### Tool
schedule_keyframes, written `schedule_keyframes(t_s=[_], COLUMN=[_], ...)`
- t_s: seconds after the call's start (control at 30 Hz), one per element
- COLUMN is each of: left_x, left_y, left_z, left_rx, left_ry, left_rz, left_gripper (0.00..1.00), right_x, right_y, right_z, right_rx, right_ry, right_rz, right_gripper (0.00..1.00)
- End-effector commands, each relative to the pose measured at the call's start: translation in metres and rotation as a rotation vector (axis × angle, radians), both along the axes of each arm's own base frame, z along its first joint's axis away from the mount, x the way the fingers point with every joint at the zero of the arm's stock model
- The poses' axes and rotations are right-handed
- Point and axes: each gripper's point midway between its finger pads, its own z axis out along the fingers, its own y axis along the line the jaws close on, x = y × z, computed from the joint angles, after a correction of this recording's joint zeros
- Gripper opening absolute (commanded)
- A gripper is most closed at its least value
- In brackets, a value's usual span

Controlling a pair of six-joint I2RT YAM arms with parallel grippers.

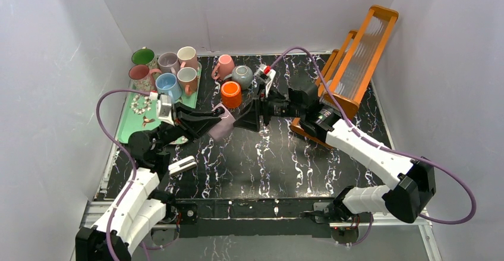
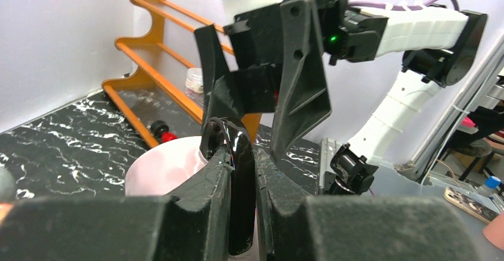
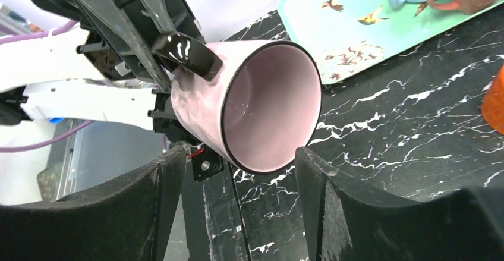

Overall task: Turn the mug right side up
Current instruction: Turn over the cup at the corner of the board.

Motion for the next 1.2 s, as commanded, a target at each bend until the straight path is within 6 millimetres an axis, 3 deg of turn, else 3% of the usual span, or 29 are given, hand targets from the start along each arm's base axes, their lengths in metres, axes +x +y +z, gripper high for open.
schedule_keyframes(t_s=[0.0, 0.2, 0.33, 0.4, 0.53, 0.6, 0.73, 0.93, 1.17], left_x=[-0.027, -0.030, -0.028, -0.027, -0.025, -0.019, 0.001, 0.004, 0.008], left_y=[-0.002, -0.009, -0.011, -0.010, -0.010, -0.014, -0.021, -0.008, -0.013], left_z=[0.049, 0.051, 0.052, 0.052, 0.047, 0.035, -0.008, -0.055, -0.072], left_rx=[-0.061, -0.084, -0.097, -0.101, -0.103, -0.061, 0.115, 0.413, 0.519], left_ry=[-0.184, -0.194, -0.204, -0.204, -0.189, -0.134, 0.024, 0.058, 0.108], left_rz=[-0.041, -0.061, -0.050, -0.043, -0.039, -0.050, -0.027, 0.029, -0.056], left_gripper=[0.00, 0.00, 0.00, 0.00, 0.00, 0.00, 0.16, 0.47, 0.61], right_x=[-0.017, -0.044, -0.050, -0.049, -0.046, -0.040, -0.036, -0.028, -0.023], right_y=[0.003, 0.003, 0.004, 0.004, 0.000, -0.003, -0.013, -0.027, -0.033], right_z=[0.015, 0.013, 0.005, 0.000, 0.002, 0.001, -0.008, -0.031, -0.049], right_rx=[0.086, 0.124, 0.134, 0.115, 0.092, 0.046, -0.084, -0.265, -0.389], right_ry=[-0.068, -0.057, -0.028, -0.016, -0.044, -0.064, -0.059, -0.027, -0.008], right_rz=[0.142, 0.311, 0.355, 0.357, 0.321, 0.276, 0.242, 0.198, 0.205], right_gripper=[0.75, 0.63, 0.50, 0.38, 0.03, 0.01, 0.01, 0.01, 0.01])
